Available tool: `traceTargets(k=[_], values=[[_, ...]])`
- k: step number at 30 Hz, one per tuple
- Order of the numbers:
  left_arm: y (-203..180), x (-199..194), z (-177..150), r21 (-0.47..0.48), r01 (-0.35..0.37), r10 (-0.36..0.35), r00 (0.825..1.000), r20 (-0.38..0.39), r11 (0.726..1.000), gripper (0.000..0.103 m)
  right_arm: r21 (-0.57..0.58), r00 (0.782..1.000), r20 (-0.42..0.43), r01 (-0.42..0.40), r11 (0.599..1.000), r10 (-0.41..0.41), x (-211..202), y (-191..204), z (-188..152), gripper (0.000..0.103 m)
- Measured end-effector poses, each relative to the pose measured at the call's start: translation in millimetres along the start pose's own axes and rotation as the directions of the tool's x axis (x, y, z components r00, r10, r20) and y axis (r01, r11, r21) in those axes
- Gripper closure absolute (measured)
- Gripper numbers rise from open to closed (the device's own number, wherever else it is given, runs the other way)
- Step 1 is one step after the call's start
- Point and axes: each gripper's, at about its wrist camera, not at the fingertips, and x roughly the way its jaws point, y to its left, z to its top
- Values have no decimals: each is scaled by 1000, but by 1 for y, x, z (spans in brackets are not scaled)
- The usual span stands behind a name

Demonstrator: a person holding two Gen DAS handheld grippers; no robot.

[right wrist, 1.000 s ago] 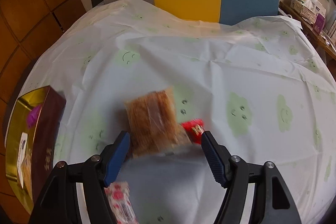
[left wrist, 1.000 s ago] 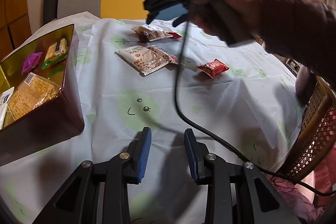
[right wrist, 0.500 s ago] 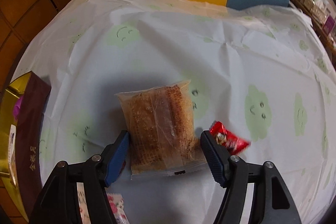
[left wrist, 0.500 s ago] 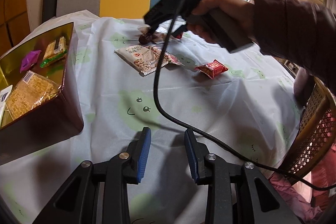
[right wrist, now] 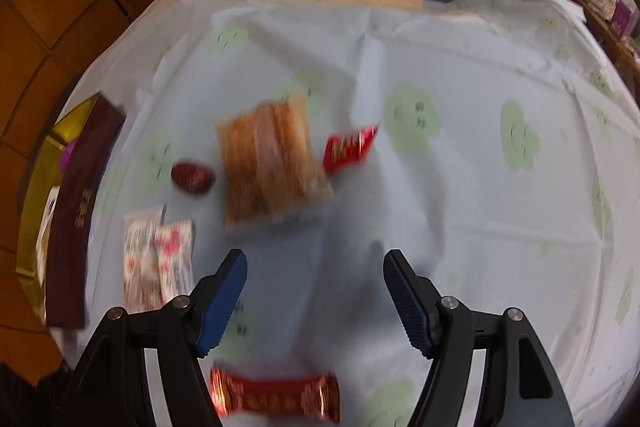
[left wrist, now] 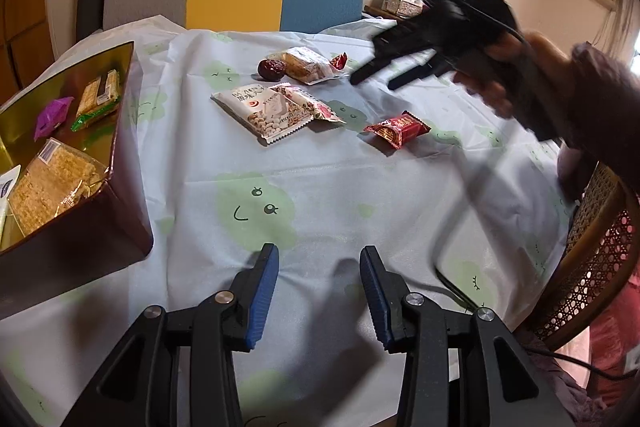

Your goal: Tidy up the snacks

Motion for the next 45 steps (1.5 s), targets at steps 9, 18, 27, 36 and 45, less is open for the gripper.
traceTargets(k=[9,18,27,36,45], values=[[-1,3,3,4,-11,11,1000,-25,1000,60,-250,992,-115,-85,965,58,-4,34,-44,31],[0,4,5,-4,-10,10,999,-39,1000,60,-478,985,-168,-54,877,-31,-7,65,-69,27],[-5,7,7,11,-46,46,997,-56,999,60,-547,976,-160,39,837,-150,8,69,-93,27],[-8,9,9,9,-75,75,994,-76,997,58,-321,997,-64,16,947,-38,10,32,-64,26],[-10,8,9,6,-83,84,993,-80,997,57,-236,996,-31,70,969,-79,10,1,-52,26]])
